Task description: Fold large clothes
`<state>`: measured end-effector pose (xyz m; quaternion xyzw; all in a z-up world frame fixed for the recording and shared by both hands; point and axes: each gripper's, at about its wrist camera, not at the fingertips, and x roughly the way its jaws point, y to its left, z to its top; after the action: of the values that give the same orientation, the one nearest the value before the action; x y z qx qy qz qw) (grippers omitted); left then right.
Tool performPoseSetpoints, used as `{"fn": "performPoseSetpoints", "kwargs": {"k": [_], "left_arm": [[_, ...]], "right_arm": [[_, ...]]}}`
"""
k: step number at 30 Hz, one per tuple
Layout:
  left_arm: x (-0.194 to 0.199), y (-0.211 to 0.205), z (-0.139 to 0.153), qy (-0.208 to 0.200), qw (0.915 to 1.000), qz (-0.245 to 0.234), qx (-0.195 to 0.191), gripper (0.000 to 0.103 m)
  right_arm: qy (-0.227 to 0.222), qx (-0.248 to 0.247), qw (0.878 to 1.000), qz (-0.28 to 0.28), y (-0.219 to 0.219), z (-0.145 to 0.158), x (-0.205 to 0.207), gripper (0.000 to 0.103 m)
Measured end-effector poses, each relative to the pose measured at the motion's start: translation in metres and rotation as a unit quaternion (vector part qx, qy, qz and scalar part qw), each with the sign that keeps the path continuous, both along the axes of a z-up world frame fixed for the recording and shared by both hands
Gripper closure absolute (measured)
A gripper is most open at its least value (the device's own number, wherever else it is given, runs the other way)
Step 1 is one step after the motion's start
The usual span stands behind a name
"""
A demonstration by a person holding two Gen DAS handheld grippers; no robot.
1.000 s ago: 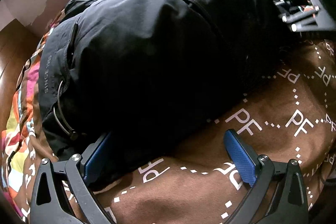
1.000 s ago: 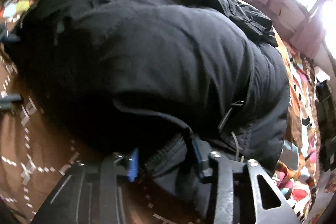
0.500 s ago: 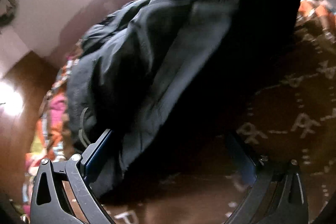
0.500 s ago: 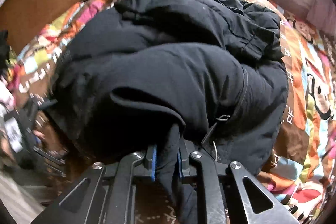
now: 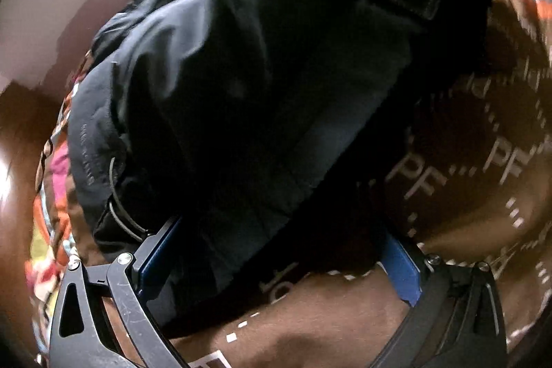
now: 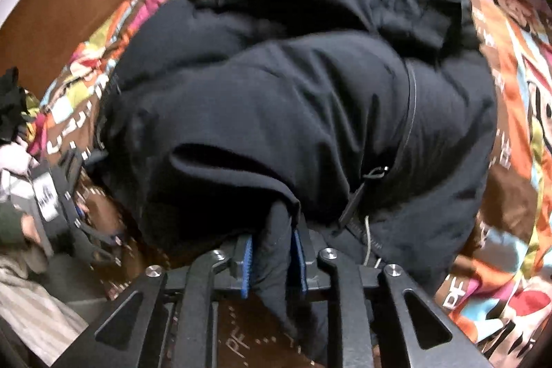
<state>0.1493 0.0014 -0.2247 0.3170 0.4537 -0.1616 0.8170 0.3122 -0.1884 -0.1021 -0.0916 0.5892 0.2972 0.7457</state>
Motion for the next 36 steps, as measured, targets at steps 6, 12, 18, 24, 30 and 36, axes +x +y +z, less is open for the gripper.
{"fn": "performPoseSetpoints", "kwargs": {"k": [6,12,18,24,30,36], "left_arm": [[0.006,-0.011,-0.018,0.002,0.9982,0.006,0.059,0.001],[0.013,-0.013,-0.023,-0.032,0.9961,0.027,0.077,0.008],[0.012,-0.016,-0.015,-0.076,0.9906,0.012,0.113,0.064],[0.022,-0.013,0.011,-0.078,0.9929,0.016,0.087,0.091],[0.042,-0.003,0.058,-0.083,0.9952,0.040,0.032,0.095],[0.053,-0.003,0.095,-0.074,0.9928,0.079,-0.051,0.096]], "right_arm": [[0.031,-0.002,0.999,-0.006,-0.007,-0.026,-0.004,0.071],[0.032,0.000,0.999,-0.005,-0.009,-0.034,-0.007,0.066],[0.016,-0.016,1.000,0.012,-0.012,-0.049,-0.021,0.052],[-0.015,-0.036,0.998,0.039,-0.015,-0.063,-0.043,0.037],[-0.084,-0.078,0.991,0.071,-0.006,-0.073,-0.069,0.031],[-0.147,-0.113,0.979,0.081,0.007,-0.086,-0.090,0.018]]}}
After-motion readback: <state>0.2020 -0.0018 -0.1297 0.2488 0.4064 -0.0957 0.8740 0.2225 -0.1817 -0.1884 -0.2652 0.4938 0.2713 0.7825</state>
